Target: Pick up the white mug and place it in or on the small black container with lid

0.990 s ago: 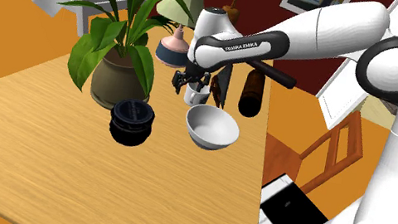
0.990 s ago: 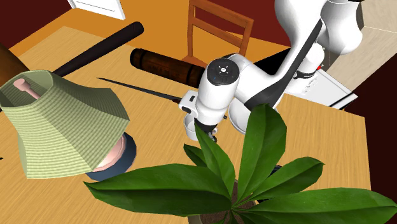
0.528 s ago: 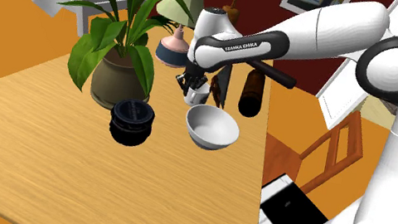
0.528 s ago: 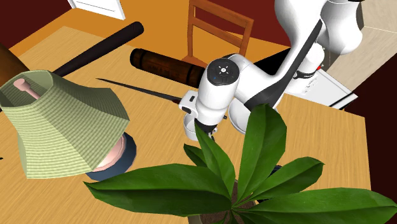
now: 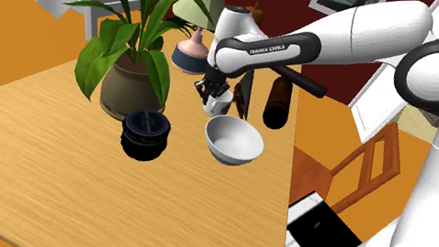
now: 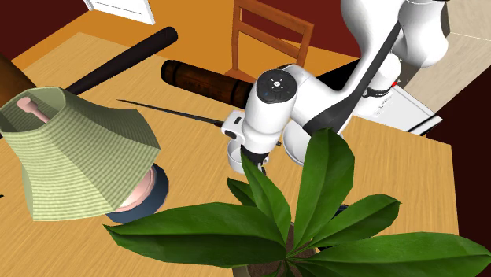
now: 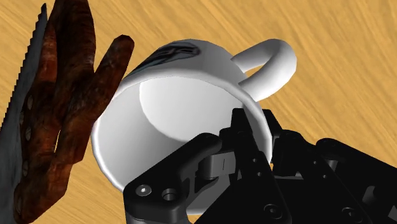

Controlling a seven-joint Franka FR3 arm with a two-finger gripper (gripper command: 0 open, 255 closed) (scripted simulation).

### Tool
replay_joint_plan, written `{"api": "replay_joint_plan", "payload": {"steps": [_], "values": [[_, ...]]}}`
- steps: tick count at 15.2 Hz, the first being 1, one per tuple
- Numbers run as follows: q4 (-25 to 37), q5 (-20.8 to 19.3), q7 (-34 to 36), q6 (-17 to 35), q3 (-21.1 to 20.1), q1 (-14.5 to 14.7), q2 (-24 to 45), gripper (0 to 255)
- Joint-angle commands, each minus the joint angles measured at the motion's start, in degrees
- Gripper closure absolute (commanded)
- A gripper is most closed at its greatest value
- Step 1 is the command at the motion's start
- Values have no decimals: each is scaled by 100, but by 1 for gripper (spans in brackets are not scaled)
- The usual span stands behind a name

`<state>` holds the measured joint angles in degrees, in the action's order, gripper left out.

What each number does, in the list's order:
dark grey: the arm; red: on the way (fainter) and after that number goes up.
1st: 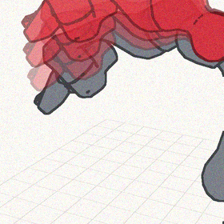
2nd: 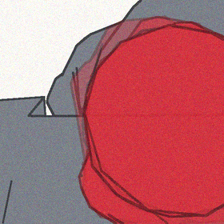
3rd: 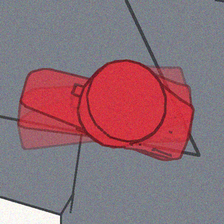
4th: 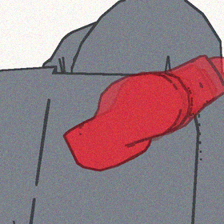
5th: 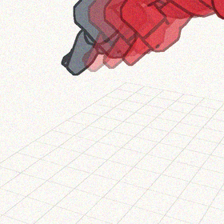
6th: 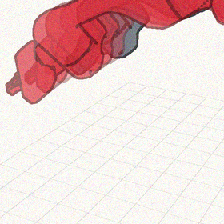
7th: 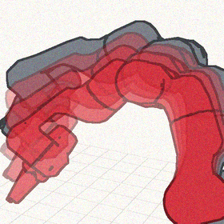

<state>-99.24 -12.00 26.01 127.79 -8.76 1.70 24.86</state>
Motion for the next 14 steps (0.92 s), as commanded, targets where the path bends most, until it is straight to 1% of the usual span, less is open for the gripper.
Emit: {"api": "replay_joint_plan", "payload": {"steps": [1,14], "values": [[59,22,-25,-115,-9,-6,-59,255],[546,160,-179,-953,-65,-23,-424,255]]}}
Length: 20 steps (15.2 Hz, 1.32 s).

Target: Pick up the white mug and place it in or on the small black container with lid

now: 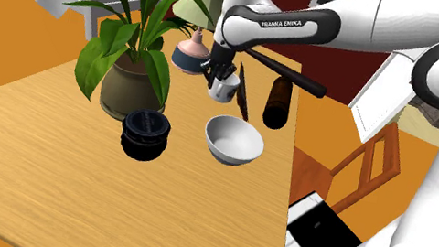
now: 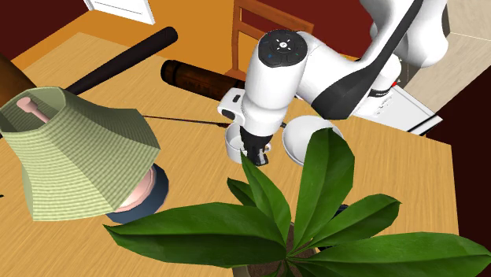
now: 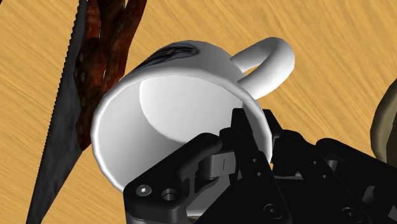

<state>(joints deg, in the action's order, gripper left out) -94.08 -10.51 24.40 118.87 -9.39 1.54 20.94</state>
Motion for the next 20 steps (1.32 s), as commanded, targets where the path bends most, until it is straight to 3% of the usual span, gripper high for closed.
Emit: {"api": "replay_joint_plan", "payload": {"steps": [1,17,20], "values": [[78,20,-29,-129,-5,-7,-52,255],[1018,110,-176,-1228,-38,14,-222,255],[913,62,187,-1253,-151,253,-308,255]]}}
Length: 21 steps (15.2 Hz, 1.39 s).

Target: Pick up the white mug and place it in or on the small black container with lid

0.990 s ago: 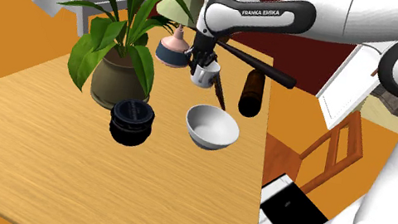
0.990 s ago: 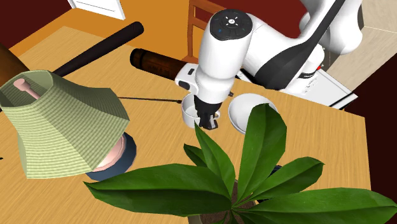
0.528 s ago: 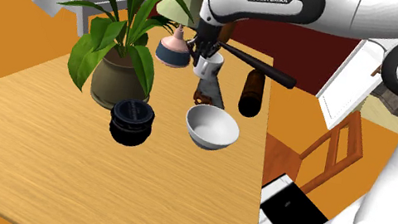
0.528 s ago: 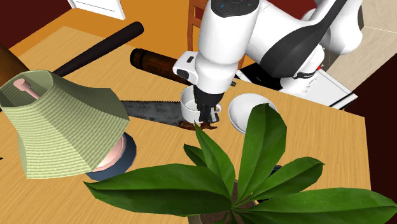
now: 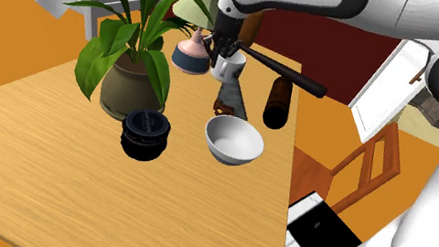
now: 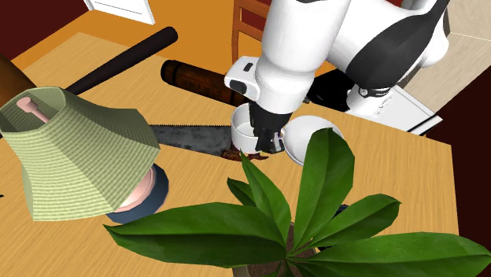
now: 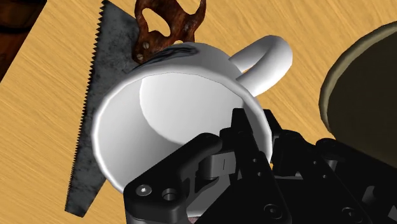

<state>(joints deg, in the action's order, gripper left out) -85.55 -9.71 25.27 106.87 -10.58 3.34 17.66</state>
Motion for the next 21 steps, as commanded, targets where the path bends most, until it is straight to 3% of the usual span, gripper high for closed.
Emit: {"api": "replay_joint_plan", "payload": {"steps": [1,11,21], "values": [[40,-34,223,-67,-71,153,2,255],[285,-242,1450,-355,-456,1013,134,255],[1442,-566,2608,-967,-748,2049,883,255]]}}
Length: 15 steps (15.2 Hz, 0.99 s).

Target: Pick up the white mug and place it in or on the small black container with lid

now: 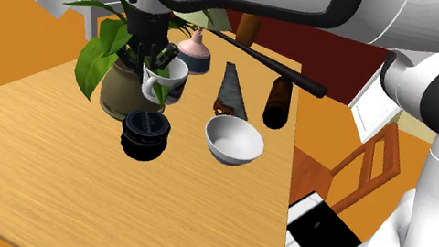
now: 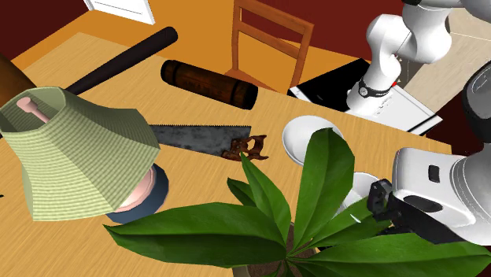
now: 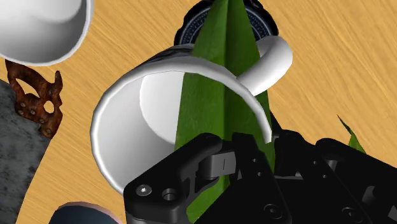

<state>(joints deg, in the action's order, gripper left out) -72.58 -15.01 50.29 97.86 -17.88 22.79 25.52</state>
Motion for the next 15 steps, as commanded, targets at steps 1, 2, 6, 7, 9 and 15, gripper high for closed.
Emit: {"api": "replay_joint_plan", "payload": {"steps": [1,2,6,7,9,15], "values": [[329,-77,211,-153,-38,224,214,255],[640,-143,364,-298,-66,411,409,255],[250,-136,413,36,-58,364,358,255],[161,-137,426,116,-57,353,351,255],[-7,-141,451,272,-55,333,342,255],[-446,-169,527,717,-42,290,357,255]]}}
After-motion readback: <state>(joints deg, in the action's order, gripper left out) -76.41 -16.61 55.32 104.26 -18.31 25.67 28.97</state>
